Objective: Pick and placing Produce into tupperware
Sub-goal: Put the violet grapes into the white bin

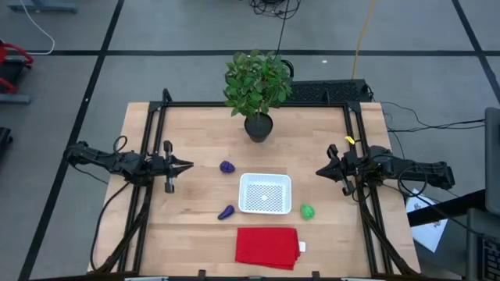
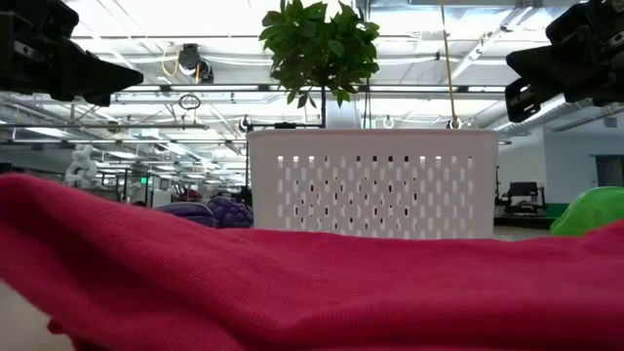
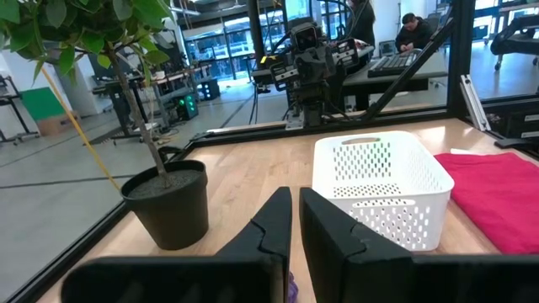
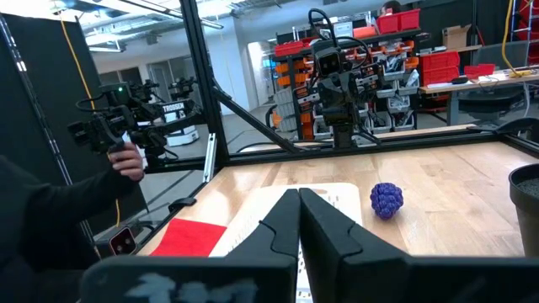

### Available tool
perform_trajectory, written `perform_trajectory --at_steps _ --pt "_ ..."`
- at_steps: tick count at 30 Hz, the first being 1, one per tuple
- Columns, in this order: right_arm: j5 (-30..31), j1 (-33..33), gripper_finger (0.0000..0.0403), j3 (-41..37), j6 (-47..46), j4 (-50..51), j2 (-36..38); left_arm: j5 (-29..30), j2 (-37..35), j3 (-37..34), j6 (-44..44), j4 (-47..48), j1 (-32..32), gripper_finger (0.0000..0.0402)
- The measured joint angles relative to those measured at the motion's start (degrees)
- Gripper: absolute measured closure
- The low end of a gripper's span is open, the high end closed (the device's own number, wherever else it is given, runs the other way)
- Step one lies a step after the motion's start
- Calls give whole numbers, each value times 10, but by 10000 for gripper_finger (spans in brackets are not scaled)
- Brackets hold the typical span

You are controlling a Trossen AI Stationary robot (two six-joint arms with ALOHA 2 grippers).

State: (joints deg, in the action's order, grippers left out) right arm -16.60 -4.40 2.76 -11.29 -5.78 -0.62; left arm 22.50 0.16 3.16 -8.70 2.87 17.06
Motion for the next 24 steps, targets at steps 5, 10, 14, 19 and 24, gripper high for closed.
perform_trajectory --at_steps 5,10,14,19,24 --pt "0 0 403 0 0 0 0 0 0 0 5 0 0 371" --pt "0 0 403 0 0 0 0 0 0 0 25 -2 0 371" --pt "0 0 403 0 0 0 0 -1 0 0 33 -2 0 371" --pt "0 0 403 0 0 0 0 -1 0 0 29 -1 0 371" --pt "0 0 403 0 0 0 0 0 0 0 33 -1 0 371"
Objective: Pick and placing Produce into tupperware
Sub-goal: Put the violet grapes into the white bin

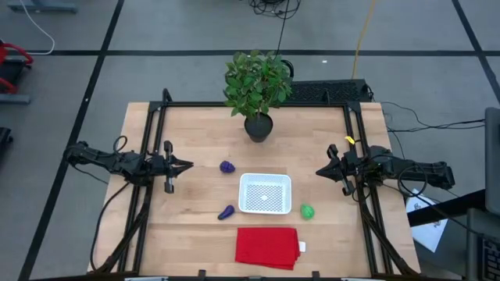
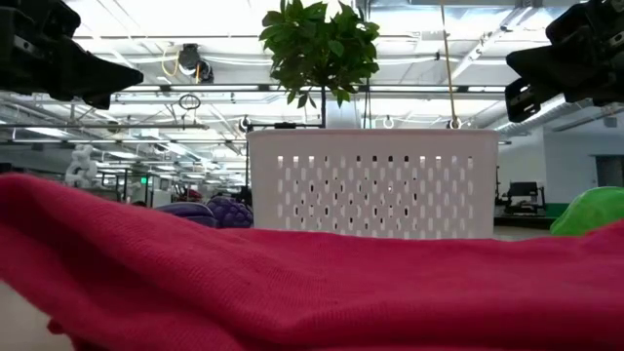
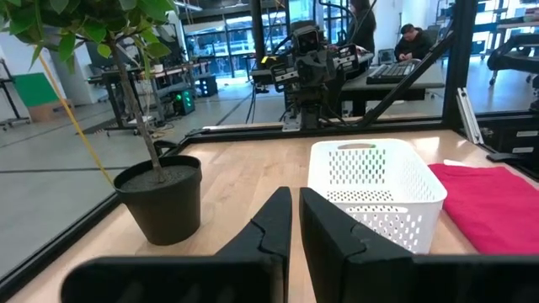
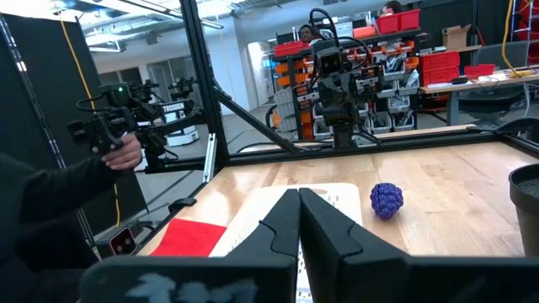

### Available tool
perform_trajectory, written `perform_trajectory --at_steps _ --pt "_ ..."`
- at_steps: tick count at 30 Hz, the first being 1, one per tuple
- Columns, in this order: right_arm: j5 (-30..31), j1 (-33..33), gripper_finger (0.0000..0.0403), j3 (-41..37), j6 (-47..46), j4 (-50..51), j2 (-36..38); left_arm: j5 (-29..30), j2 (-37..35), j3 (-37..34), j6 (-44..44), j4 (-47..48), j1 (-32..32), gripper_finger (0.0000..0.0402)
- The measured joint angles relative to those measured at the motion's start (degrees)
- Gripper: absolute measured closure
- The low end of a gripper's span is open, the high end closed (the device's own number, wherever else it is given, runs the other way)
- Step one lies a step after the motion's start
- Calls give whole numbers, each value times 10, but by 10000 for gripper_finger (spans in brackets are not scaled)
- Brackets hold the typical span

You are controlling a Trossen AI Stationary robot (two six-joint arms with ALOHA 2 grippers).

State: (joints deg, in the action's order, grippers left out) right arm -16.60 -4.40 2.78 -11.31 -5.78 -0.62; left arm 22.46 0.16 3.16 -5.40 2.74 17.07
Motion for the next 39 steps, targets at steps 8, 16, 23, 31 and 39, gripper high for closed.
perform_trajectory --at_steps 8,16,23,31,39 --pt "0 0 403 0 0 0 0 13 0 0 3 -23 -2 371" --pt "0 0 403 0 10 0 0 35 17 7 41 -54 -27 371" --pt "0 0 403 0 34 0 0 34 86 72 36 -46 -46 371" --pt "0 0 403 0 34 0 0 34 180 158 43 -29 -67 371" --pt "0 0 403 0 31 0 0 31 230 190 44 -10 -93 371"
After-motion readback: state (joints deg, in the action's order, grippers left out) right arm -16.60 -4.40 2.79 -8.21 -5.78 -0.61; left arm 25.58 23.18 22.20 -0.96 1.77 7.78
